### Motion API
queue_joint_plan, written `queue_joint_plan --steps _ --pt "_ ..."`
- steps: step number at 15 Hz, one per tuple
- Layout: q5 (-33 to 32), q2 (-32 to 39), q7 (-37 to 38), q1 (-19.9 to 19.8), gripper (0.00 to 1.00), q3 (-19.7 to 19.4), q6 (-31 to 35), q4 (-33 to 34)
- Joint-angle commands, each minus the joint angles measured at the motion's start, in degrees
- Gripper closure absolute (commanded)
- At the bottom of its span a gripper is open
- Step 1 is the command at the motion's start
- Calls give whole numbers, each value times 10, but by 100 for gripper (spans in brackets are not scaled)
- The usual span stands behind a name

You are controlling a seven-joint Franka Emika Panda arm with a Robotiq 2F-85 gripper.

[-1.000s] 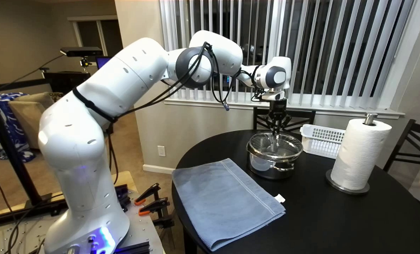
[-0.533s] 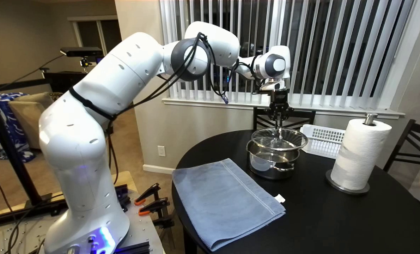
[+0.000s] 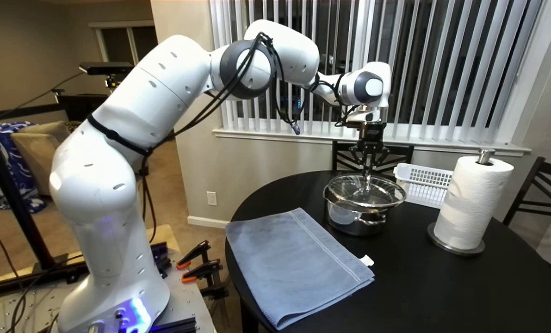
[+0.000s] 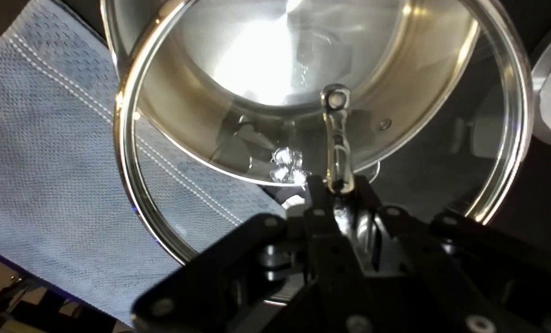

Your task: Remove the glass lid from the pot and then put it on the blue towel

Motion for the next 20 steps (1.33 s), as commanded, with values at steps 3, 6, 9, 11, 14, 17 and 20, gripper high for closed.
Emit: queue_joint_plan --steps 3,6,9,11,14,17,20 --pt "41 -138 10 -43 95 5 46 -183" --pt "47 -177 1 -52 95 5 70 -244" --pt "32 -213 9 -45 95 1 104 -297" --pt "18 -242 3 -39 95 0 133 -343" --pt "-3 -285 22 -29 95 -2 182 -417" --pt "8 -312 47 -29 95 3 218 -487" --pt "9 -331 62 -29 95 9 249 -542"
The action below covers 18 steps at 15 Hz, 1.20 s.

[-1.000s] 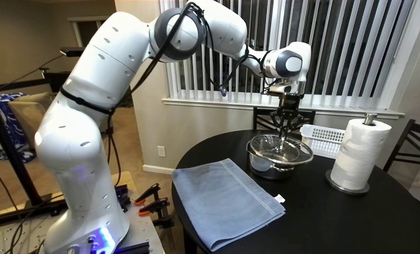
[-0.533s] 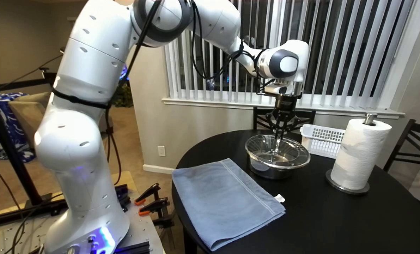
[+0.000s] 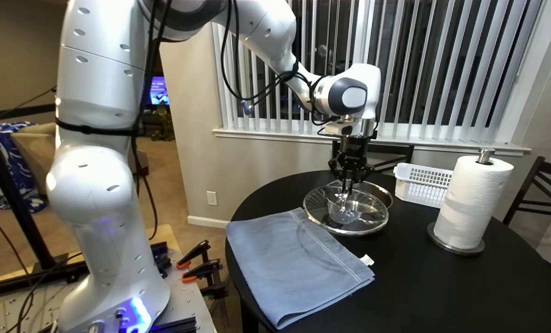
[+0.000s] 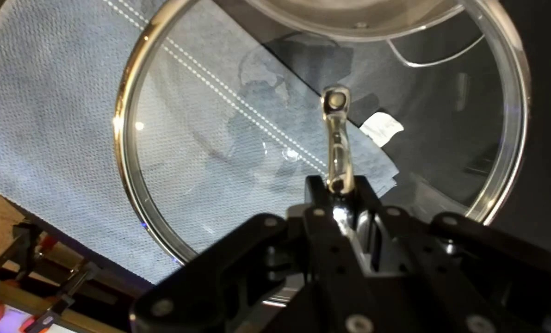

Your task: Remove the glass lid from the pot and then put it on the blue towel

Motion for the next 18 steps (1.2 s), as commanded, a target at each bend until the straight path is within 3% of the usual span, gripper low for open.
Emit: queue_joint_plan --steps 1,6,13,14,16,18 --pt "-6 -58 28 4 95 7 50 -88" --pt "-55 -96 52 16 95 3 117 -165" --pt "-167 -168 122 13 95 13 221 -340" --pt "-160 -176 94 36 95 -21 223 -350" --pt "-168 -185 95 37 95 -9 242 -375" --pt "-161 -188 87 19 95 28 246 -384"
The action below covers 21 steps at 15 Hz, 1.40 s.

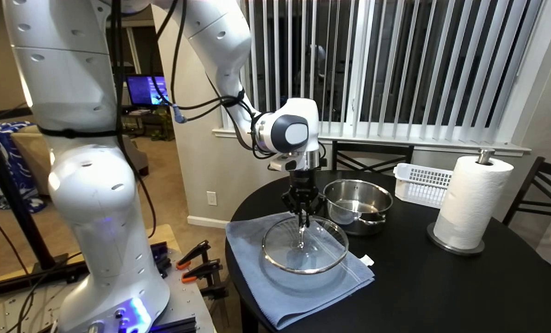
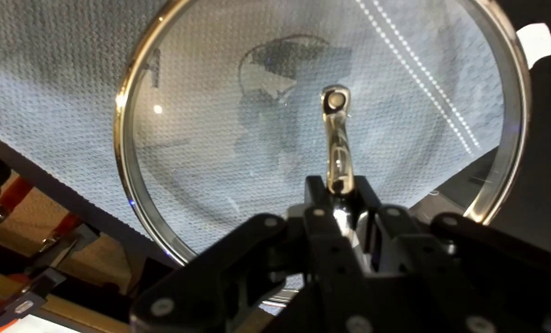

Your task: Remove the glass lid from the pot and then put it on the blue towel

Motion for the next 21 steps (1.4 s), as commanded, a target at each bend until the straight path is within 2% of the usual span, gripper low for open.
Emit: queue_joint_plan --steps 1,6,10,18,19,20,21 --pt "4 -40 -21 -7 95 35 20 -33" --pt "-31 -28 -25 0 95 71 14 -31" --pt "-83 -2 -31 -1 95 81 20 -21" --pt "-38 78 -117 4 95 80 67 15" --pt "-21 87 -134 4 92 81 66 22" --pt "-14 95 -143 6 58 79 62 29" --pt "-2 102 -154 7 56 78 58 36"
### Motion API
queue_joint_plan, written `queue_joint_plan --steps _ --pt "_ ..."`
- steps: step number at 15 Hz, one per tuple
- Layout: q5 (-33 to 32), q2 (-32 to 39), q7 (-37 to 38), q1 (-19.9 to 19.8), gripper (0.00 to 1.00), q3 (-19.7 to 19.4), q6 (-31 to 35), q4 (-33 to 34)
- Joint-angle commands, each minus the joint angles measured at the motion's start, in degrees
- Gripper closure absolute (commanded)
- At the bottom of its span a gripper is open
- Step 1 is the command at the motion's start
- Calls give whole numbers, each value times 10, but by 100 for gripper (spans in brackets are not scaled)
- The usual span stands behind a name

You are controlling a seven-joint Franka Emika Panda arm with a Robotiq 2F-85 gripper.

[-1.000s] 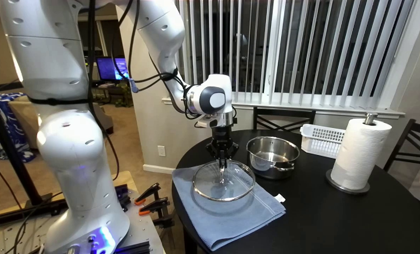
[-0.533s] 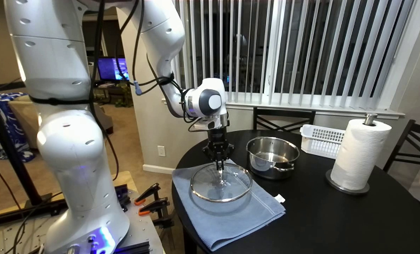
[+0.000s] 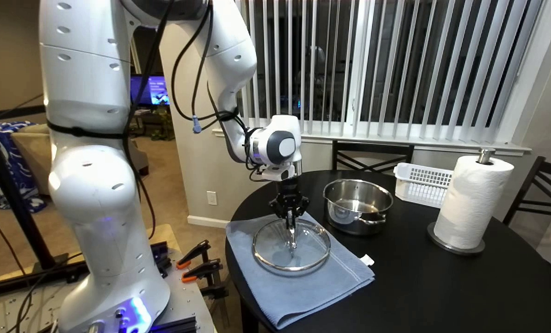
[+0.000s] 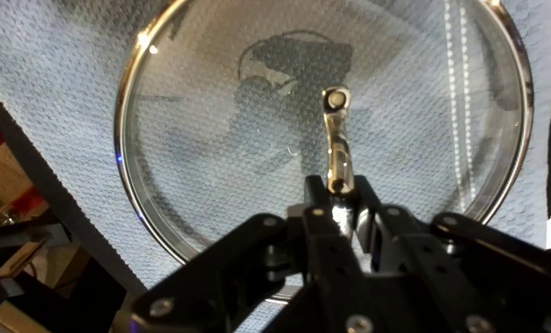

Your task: Remove the glass lid from the pot and then put it on the blue towel

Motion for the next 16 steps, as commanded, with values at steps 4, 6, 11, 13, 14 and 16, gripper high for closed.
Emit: queue_joint_plan --steps 4,6,11,13,14,16 --pt "60 20 -65 9 33 -11 1 39" --pt "68 21 -61 10 20 -13 0 44" --pt "54 19 -45 21 14 -27 -1 42" --pt "54 19 -45 22 13 -27 -1 42" --pt "54 19 -45 22 13 -27 -1 42" --pt "54 19 -45 22 13 -27 -1 42"
